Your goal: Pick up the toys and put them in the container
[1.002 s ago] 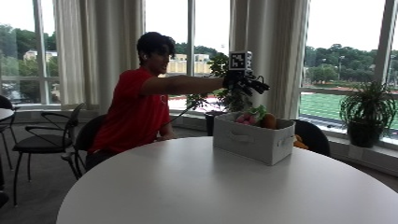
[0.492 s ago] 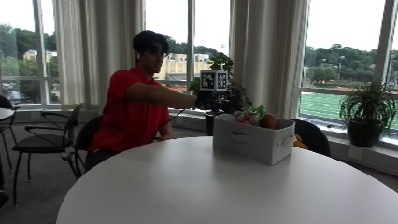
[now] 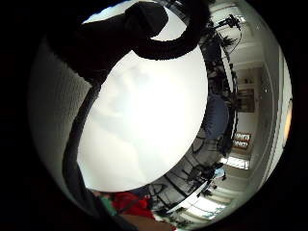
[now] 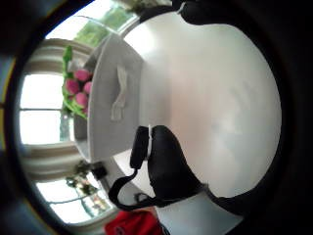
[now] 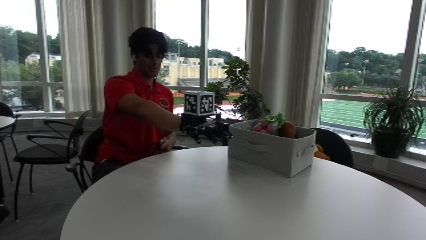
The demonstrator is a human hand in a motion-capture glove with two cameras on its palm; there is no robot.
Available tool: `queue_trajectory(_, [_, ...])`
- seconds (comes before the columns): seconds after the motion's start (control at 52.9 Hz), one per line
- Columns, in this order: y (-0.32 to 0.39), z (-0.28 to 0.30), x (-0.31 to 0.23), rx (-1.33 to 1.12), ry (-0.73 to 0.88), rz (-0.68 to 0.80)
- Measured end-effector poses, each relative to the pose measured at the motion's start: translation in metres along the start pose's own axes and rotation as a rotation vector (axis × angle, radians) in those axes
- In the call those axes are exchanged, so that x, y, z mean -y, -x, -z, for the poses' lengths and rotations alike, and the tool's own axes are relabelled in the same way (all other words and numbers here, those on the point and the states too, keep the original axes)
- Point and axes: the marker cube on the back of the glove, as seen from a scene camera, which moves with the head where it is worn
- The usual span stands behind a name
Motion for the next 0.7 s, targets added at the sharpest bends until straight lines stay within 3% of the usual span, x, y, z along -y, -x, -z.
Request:
queue_trajectory(0.076, [-0.017,-0.004,-0.004,0.016,0.024,0.088])
queue_trajectory(0.7, [-0.052,-0.01,-0.017,0.09,0.023,0.051])
